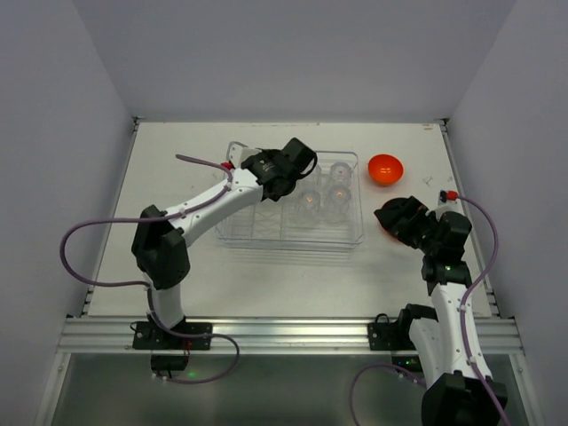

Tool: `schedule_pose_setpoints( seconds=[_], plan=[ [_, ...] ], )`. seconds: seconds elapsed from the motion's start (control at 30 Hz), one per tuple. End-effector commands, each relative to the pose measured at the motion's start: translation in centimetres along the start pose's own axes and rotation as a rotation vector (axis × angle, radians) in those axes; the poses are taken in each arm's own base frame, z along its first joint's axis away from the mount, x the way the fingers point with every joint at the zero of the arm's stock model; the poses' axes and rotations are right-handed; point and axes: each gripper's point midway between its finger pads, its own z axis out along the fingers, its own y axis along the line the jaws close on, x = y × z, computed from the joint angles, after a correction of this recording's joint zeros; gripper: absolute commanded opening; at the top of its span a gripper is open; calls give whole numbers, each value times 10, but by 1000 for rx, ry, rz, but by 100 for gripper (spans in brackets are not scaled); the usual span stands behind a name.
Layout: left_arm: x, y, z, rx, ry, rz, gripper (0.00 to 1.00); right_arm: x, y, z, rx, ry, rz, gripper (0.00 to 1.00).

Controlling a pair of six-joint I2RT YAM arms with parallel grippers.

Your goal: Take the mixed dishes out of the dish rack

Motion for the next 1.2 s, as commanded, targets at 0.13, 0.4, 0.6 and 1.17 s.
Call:
schedule_pose_setpoints(
  seconds=[0.13,0.4,0.6,1.17],
  plan=[
    [-62,-27,-68,194,-208,-8,0,-5,8,0,-36,-15,-14,99],
    [-68,-40,-191,356,-491,1015,0,-4,16,-3,-82,-16,-19,99],
    [-20,38,-217,602,-376,1781,0,-1,42,-10,-208,19,-44,99],
    [46,225,-221,1189,576,2602,0,57,112,-64,-459,347,-27,95]
  ],
)
